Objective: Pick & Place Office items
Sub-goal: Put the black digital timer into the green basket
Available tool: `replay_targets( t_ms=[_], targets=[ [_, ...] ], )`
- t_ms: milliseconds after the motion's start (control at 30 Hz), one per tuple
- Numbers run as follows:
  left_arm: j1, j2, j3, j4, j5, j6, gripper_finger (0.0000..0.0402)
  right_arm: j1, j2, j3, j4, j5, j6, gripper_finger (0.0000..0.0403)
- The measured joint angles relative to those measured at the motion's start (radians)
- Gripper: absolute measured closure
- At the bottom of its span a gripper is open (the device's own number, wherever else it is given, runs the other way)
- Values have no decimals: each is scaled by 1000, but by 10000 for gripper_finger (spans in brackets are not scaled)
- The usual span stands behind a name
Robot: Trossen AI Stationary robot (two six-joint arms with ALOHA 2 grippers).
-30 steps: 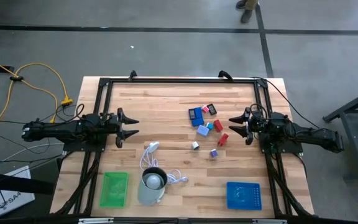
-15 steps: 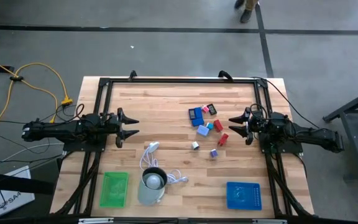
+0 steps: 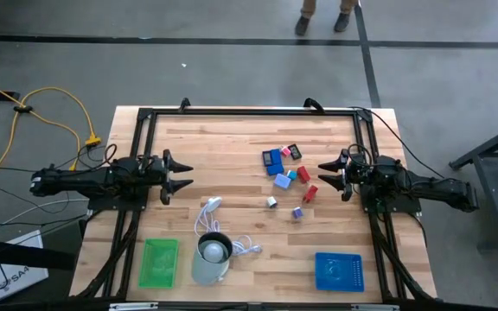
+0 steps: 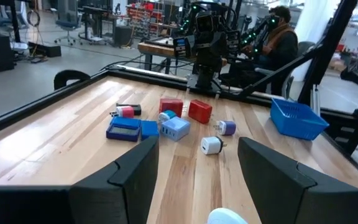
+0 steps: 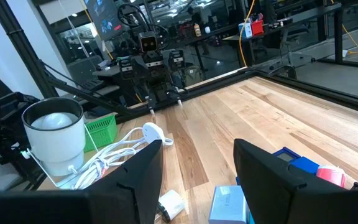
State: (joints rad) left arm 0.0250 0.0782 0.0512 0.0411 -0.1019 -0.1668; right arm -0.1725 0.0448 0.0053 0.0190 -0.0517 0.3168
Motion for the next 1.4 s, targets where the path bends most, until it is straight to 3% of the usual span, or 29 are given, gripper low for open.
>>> replay_targets(
  t_ms=[200,367,533,733,933,1200,1400],
  targets=[
    [4,126,85,12,-109,46,189,0,0,0,0,0,0,219],
    [48,334,187,48,-82,61,189,0,0,0,0,0,0,219],
    [134,575,301,106,65,135,189,0,0,0,0,0,0,219],
    [265,851,363,360,337,199,189,0,0,0,0,0,0,219],
    [391,1091,427,507,531,198,189,0,0,0,0,0,0,219],
    [408,1320,611,507,667,239,189,0,0,0,0,0,0,219],
    [387,1389,661,505,676,268,189,0,0,0,0,0,0,219]
  ],
)
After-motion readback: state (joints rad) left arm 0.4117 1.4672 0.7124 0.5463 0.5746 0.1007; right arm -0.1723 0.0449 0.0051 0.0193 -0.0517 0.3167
